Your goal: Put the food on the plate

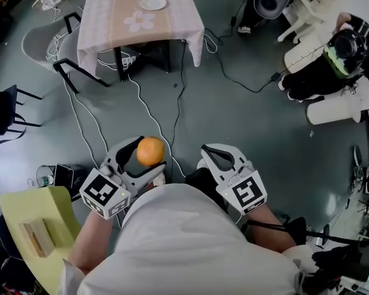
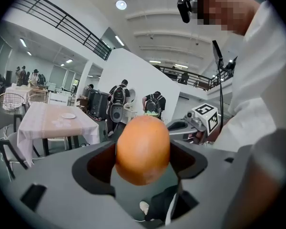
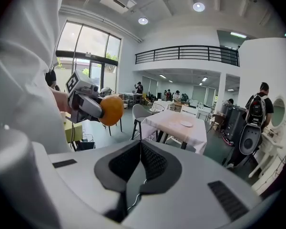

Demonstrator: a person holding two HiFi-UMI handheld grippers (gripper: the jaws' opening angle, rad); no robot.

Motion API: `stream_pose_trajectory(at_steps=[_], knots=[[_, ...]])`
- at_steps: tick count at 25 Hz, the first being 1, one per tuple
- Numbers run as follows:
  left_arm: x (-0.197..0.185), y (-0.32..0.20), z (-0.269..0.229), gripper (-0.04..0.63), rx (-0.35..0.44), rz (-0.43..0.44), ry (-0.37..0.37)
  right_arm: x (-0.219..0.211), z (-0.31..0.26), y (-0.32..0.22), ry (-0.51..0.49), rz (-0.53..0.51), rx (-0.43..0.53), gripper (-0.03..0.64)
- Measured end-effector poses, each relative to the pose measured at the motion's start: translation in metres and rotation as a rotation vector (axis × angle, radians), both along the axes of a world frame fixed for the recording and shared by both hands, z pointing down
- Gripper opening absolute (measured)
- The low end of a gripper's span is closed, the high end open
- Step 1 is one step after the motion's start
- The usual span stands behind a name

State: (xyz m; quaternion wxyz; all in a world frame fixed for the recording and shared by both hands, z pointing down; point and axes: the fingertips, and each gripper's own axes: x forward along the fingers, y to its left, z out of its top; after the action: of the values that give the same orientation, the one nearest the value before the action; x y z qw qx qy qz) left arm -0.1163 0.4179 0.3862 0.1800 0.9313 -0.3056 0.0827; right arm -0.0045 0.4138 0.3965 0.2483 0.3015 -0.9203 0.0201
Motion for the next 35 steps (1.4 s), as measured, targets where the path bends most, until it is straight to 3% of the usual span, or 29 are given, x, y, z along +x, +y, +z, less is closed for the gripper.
stream_pose_trajectory(at_steps=[5, 8, 17, 25, 35], knots=[[-0.007, -0.02, 0.012, 0.362, -0.024, 0.004, -0.006, -0.006, 0.001, -0.018, 0.005, -0.007, 0.002, 0.017], [0.003, -0.045, 0.017, 0.362, -0.026, 0.004, -0.007, 0.001, 0.005, -0.042, -0.007, -0.016, 0.003, 0.13], [0.077, -0.183, 0.008, 0.362, -0.014, -0.043, -0.08, 0.074, -0.004, -0.181, -0.076, -0.041, 0.025, 0.13], [0.11, -0.308, -0.005, 0.362, 0.024, -0.12, -0.15, 0.134, -0.005, -0.286, -0.117, -0.059, 0.035, 0.13], [0.089, -0.436, 0.012, 0.362, 0.032, -0.163, -0.238, 0.156, 0.008, -0.369, -0.113, -0.001, -0.003, 0.13]])
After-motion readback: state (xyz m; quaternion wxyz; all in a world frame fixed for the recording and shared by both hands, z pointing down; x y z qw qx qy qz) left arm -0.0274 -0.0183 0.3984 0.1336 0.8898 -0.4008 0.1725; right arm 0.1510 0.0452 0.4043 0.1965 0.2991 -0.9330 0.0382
